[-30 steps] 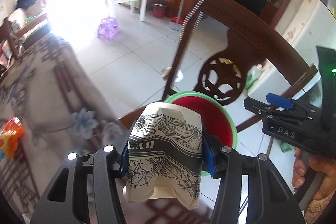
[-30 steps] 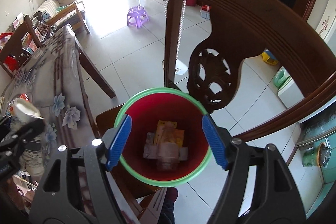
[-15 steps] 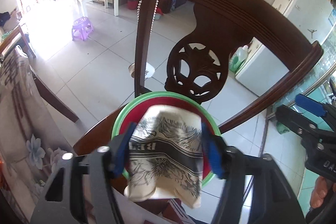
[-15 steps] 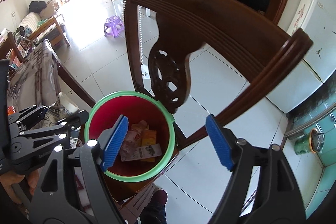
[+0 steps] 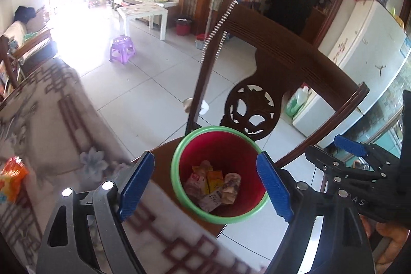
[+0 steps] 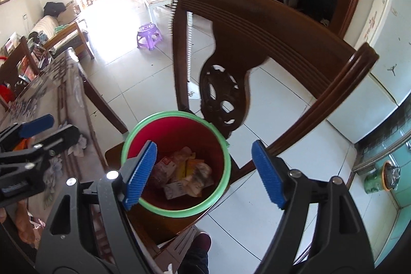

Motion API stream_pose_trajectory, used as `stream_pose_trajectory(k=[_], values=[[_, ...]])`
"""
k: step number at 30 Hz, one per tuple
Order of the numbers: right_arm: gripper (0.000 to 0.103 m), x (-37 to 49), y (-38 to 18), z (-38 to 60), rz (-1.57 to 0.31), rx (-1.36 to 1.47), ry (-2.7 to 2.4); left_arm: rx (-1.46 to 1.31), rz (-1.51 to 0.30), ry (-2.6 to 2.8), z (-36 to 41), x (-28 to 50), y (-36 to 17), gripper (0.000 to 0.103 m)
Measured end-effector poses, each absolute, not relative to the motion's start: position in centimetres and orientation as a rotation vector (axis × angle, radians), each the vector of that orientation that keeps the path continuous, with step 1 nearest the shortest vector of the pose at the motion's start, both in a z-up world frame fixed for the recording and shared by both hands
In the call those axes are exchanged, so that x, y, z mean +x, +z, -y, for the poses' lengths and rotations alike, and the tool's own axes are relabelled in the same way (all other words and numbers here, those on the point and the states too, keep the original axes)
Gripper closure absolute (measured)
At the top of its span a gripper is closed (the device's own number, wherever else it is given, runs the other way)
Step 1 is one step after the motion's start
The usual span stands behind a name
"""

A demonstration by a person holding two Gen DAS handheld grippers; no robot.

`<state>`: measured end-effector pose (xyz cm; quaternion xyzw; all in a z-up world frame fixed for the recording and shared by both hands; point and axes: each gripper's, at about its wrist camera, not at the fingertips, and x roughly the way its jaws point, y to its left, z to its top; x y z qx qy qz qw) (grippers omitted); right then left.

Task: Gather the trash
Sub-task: 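Move both open tools back over the trash on the table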

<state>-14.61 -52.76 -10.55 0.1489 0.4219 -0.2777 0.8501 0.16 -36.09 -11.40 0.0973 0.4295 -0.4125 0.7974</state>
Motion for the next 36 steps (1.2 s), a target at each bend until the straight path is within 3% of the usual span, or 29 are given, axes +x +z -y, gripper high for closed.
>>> stream_pose_trajectory(k=[23, 30, 36], values=[[0.026, -7.7, -11.0, 25.4, -0.985, 0.086, -0.161, -0.022, -0.947, -0.24, -3.3, 4.1, -12.5, 0.025], [0.024, -7.2, -12.7, 18.6, -1.053, 0.011, -0.002, -0.043, -0.979, -0.16, -9.3, 3.3, -14.1, 0.025], [0.015, -7.1, -14.8, 13.8, -1.121, -0.068, 0.148, -0.041, -1.02, -0.164, -12.2, 1.9, -15.5, 0.025]])
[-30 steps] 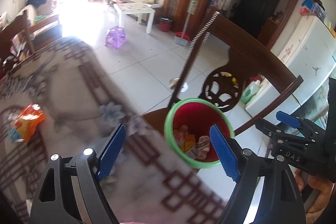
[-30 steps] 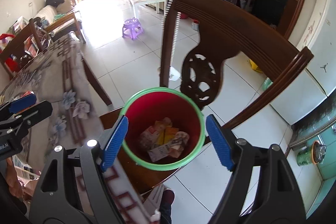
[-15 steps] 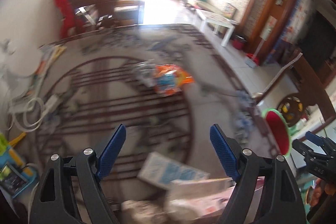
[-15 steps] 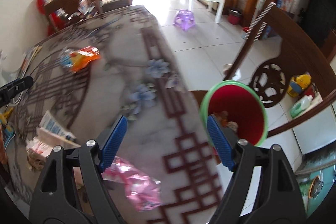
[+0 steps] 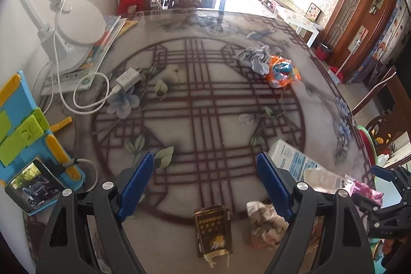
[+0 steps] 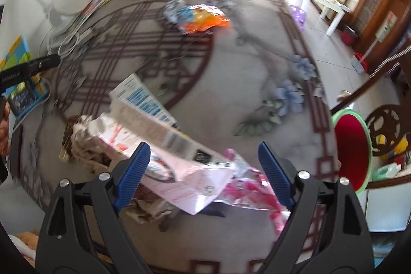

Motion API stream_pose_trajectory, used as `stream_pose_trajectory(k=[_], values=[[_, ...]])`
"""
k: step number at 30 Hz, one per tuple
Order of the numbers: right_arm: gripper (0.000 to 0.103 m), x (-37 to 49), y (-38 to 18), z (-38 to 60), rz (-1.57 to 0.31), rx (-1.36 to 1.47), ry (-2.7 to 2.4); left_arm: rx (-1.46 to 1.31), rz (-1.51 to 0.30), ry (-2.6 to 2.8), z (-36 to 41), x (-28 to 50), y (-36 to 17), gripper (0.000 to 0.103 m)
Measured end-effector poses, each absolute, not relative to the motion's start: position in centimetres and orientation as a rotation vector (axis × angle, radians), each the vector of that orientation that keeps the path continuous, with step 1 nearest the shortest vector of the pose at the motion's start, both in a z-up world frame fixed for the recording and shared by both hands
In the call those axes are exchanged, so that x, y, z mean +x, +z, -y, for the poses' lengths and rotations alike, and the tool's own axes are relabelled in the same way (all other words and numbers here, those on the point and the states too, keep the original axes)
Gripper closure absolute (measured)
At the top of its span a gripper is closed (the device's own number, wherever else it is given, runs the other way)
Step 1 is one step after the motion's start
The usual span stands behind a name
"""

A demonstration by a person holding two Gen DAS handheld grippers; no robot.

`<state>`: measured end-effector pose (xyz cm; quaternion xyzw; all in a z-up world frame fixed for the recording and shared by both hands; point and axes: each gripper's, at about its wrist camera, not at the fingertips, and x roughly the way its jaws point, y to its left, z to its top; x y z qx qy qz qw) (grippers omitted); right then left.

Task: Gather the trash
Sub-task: 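Move both open tools back over the trash on the table, then grasp the strawberry-print snack bag with the right tool, then close the left tool on the crumpled brown paper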

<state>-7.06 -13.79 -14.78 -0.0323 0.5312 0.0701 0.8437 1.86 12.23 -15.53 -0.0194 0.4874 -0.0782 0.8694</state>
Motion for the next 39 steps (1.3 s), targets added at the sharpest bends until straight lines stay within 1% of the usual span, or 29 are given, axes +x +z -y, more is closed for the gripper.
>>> stream_pose_trajectory(k=[1, 2, 5, 9, 15, 16, 18, 19, 21, 22, 23, 26, 33, 39], values=[[0.013, -7.1, -15.2, 13.2, -1.131, -0.084, 0.163, -0.042, -1.026, -0.168, -12.4, 1.6, -15.8, 0.025], [0.008, -7.1, -15.5, 12.7, -1.136, -0.091, 0.181, -0.043, -1.034, -0.174, -12.5, 1.3, -16.0, 0.025], [0.008, -7.0, -17.0, 11.0, -1.185, -0.148, 0.198, -0.024, -1.055, -0.202, -12.2, 0.4, -16.7, 0.025], [0.008, -7.1, -17.8, 9.8, -1.196, -0.201, 0.203, -0.015, -1.091, -0.239, -11.7, -0.6, -17.6, 0.025], [0.007, -6.1, -20.2, 10.2, -1.266, -0.178, 0.183, 0.007, -1.131, -0.304, -10.5, -2.1, -18.6, 0.025], [0.01, -6.0, -20.5, 10.2, -1.276, -0.171, 0.186, 0.015, -1.136, -0.314, -10.3, -2.3, -18.7, 0.025], [0.031, -5.8, -20.6, 10.4, -1.284, -0.125, 0.206, 0.033, -1.147, -0.336, -9.6, -2.8, -19.0, 0.025], [0.053, -5.6, -20.6, 10.4, -1.29, -0.114, 0.204, 0.036, -1.154, -0.349, -9.2, -3.0, -19.2, 0.025], [0.059, -5.5, -20.5, 10.2, -1.28, -0.14, 0.208, 0.037, -1.168, -0.376, -8.6, -3.3, -19.6, 0.025], [0.067, -5.5, -20.3, 10.0, -1.276, -0.142, 0.217, 0.041, -1.175, -0.387, -8.2, -3.3, -19.8, 0.025], [0.07, -5.5, -20.1, 10.0, -1.274, -0.127, 0.227, 0.045, -1.18, -0.396, -7.9, -3.5, -20.1, 0.025], [0.073, -5.8, -18.9, 10.6, -1.229, -0.082, 0.214, 0.048, -1.196, -0.409, -7.1, -3.5, -20.8, 0.025], [0.073, -6.7, -13.4, 13.1, -1.055, 0.005, 0.142, 0.052, -1.223, -0.449, -5.4, -3.6, -21.9, 0.025], [0.073, -6.9, -11.3, 14.7, -0.995, 0.056, 0.089, 0.026, -1.262, -0.449, -4.5, -2.9, -23.3, 0.026]])
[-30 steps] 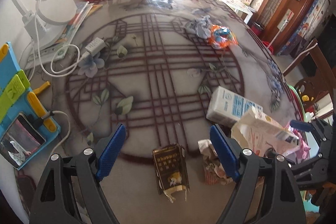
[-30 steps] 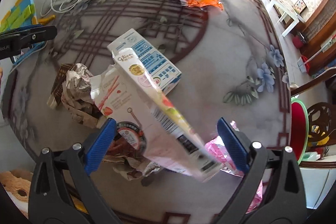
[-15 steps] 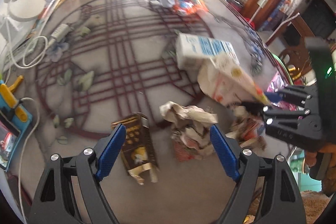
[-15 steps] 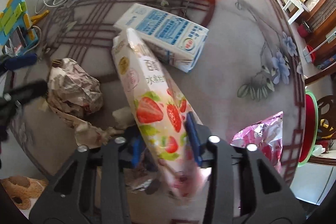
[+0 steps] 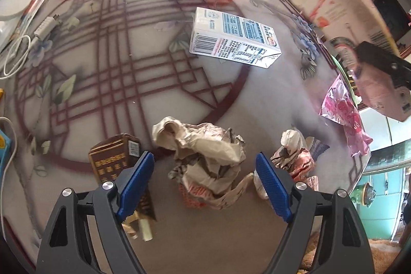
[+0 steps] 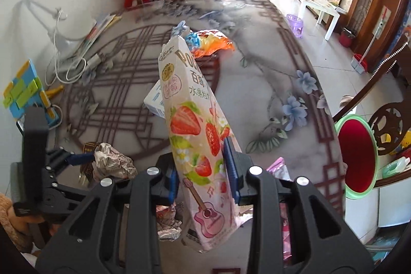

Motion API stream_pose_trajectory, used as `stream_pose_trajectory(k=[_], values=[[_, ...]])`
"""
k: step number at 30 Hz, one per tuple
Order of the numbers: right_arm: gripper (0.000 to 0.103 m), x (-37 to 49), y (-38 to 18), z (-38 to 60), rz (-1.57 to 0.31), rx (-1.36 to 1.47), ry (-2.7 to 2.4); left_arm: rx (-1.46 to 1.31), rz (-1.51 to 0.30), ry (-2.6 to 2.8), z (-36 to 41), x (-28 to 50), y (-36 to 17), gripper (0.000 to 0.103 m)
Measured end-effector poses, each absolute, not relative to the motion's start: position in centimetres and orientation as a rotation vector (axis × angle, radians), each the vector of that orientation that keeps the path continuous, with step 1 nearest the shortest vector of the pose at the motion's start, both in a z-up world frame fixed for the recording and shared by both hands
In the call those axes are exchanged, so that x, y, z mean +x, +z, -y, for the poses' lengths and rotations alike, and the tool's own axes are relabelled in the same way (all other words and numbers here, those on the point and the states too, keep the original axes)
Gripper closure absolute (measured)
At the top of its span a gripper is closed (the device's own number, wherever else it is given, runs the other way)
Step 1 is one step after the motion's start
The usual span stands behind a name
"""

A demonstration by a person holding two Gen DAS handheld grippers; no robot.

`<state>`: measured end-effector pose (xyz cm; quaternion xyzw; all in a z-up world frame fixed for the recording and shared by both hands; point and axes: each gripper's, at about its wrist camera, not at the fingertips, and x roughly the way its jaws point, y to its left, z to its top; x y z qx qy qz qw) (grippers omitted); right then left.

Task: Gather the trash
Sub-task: 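Close the left tool on the crumpled brown paper, then lift and carry the snack bag and crumpled paper toward the red bucket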

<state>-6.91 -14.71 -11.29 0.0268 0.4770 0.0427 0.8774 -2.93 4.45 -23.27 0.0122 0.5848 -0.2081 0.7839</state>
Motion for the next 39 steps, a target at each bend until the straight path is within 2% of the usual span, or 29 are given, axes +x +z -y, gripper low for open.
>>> stream_pose_trajectory(k=[4, 9, 19, 26, 33, 39], values=[[0.073, -7.2, -10.9, 15.4, -0.984, 0.072, 0.075, 0.034, -1.259, -0.45, -4.0, -2.7, -23.4, 0.026], [0.072, -7.3, -10.6, 15.6, -0.976, 0.07, 0.059, 0.033, -1.268, -0.447, -3.9, -2.4, -23.7, 0.031], [0.072, -7.4, -10.2, 15.8, -0.971, 0.068, 0.042, 0.043, -1.266, -0.451, -3.7, -2.7, -23.7, 0.032], [0.072, -7.3, -10.6, 16.0, -0.983, 0.076, 0.038, 0.048, -1.284, -0.451, -3.6, -2.6, -24.1, 0.048], [0.072, -7.2, -10.6, 16.1, -0.981, 0.079, 0.03, 0.043, -1.254, -0.443, -3.7, -2.3, -23.5, 0.054], [0.072, -7.3, -10.1, 16.3, -0.964, 0.084, 0.017, 0.042, -1.161, -0.443, -3.4, -1.7, -20.8, 0.056]])
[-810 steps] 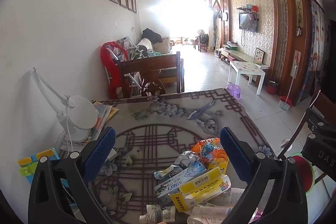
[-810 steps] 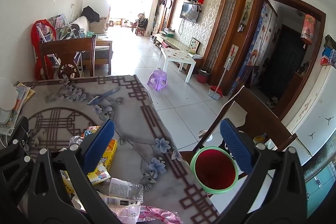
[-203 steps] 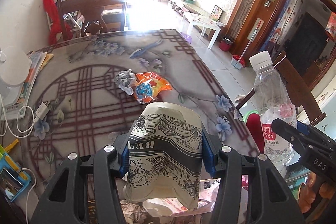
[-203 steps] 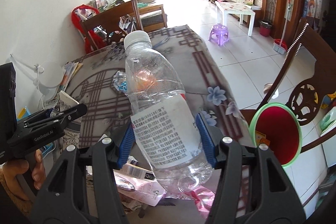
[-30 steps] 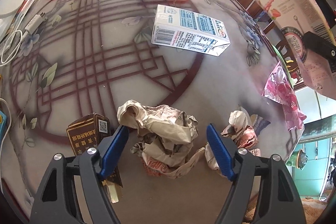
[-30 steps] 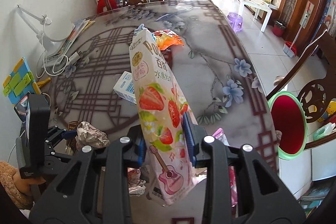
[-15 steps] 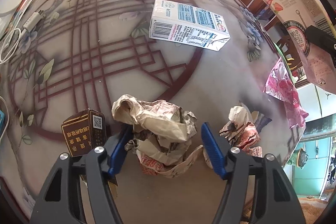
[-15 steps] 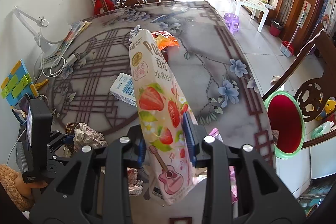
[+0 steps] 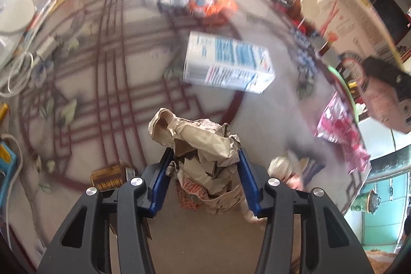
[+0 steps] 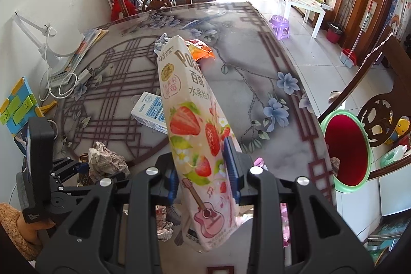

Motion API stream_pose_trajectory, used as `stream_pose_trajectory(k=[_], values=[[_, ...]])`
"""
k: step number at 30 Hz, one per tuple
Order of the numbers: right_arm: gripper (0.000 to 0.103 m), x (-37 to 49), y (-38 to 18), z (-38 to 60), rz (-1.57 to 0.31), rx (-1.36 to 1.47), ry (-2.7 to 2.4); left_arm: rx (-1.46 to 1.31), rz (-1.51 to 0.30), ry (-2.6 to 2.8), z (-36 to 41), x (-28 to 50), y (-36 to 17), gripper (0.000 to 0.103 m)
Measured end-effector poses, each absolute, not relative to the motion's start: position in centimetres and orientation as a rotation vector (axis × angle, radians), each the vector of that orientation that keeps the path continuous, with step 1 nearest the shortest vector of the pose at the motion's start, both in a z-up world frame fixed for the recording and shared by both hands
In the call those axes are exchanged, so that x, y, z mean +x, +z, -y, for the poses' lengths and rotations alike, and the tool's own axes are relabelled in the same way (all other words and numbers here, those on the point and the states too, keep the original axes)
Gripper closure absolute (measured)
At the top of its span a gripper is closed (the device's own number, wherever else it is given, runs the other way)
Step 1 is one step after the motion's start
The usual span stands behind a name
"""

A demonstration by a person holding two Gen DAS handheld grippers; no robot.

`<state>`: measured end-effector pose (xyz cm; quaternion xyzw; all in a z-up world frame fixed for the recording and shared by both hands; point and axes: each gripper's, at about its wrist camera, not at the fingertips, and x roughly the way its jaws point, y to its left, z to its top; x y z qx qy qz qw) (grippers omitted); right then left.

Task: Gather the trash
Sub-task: 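Lift and carry the snack bag and crumpled paper toward the red bucket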

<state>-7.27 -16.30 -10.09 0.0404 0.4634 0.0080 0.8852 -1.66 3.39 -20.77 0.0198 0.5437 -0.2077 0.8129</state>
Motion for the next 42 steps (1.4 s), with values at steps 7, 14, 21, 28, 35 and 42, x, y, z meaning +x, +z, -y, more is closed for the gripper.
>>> stream_pose_trajectory(k=[7, 14, 21, 28, 35, 42], values=[[0.072, -7.4, -9.4, 17.0, -0.936, 0.098, -0.005, 0.036, -1.055, -0.45, -1.6, -0.8, -17.0, 0.056], [0.072, -7.7, -8.9, 18.6, -0.907, 0.133, -0.049, 0.023, -0.987, -0.459, 0.4, 0.6, -13.9, 0.056], [0.072, -8.1, -8.2, 20.4, -0.887, 0.149, -0.077, 0.025, -0.939, -0.473, 2.8, 1.5, -12.0, 0.056], [0.072, -8.4, -7.8, 22.8, -0.88, 0.155, -0.108, 0.026, -0.934, -0.499, 5.6, 2.0, -11.5, 0.056], [0.072, -8.5, -8.1, 26.2, -0.89, 0.171, -0.13, 0.042, -0.943, -0.518, 9.0, 2.2, -11.7, 0.056], [0.072, -8.4, -8.7, 29.2, -0.906, 0.189, -0.139, 0.058, -0.959, -0.529, 12.5, 2.6, -12.0, 0.056]])
